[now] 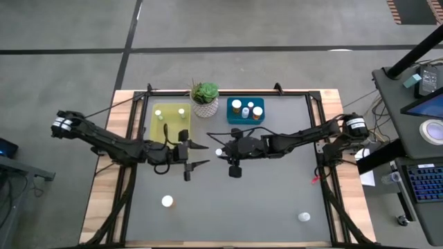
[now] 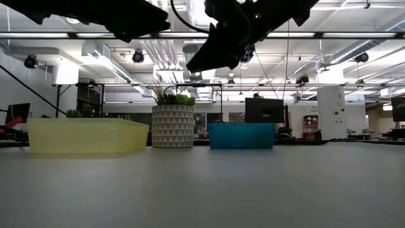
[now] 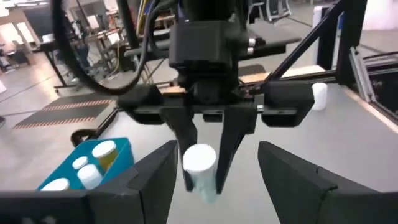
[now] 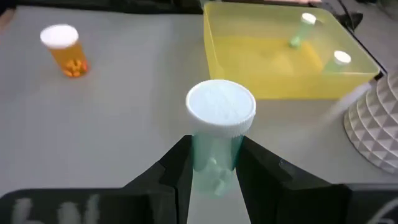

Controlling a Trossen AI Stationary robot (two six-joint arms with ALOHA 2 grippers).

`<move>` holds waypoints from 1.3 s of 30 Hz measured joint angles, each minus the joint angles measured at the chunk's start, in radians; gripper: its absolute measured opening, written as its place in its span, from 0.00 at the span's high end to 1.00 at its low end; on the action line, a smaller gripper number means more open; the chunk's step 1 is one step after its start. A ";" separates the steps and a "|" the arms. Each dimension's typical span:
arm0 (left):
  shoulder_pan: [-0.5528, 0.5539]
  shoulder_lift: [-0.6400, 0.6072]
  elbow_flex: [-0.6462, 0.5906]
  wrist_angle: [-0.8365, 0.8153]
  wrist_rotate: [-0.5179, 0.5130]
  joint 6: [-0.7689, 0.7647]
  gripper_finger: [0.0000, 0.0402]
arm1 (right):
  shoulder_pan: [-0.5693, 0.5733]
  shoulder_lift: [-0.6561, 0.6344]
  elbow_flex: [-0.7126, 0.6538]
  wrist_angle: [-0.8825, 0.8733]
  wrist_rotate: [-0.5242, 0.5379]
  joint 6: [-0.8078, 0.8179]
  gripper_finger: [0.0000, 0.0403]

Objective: Pick and place medicine bottles into bin by pill shape (circle, oval)
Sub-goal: Put the blue tablet bottle into the yellow bin

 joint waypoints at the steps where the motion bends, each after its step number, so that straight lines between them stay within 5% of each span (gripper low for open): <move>1: 0.003 0.017 0.000 0.017 0.001 0.000 0.48 | 0.000 0.000 0.000 0.001 0.000 0.000 0.75; 21: 0.071 0.303 0.013 0.337 0.032 -0.009 0.49 | 0.000 -0.002 0.000 0.004 0.001 -0.018 0.75; 39: 0.072 0.298 0.015 0.333 0.030 -0.005 0.78 | 0.000 -0.002 0.000 0.001 0.000 -0.018 0.75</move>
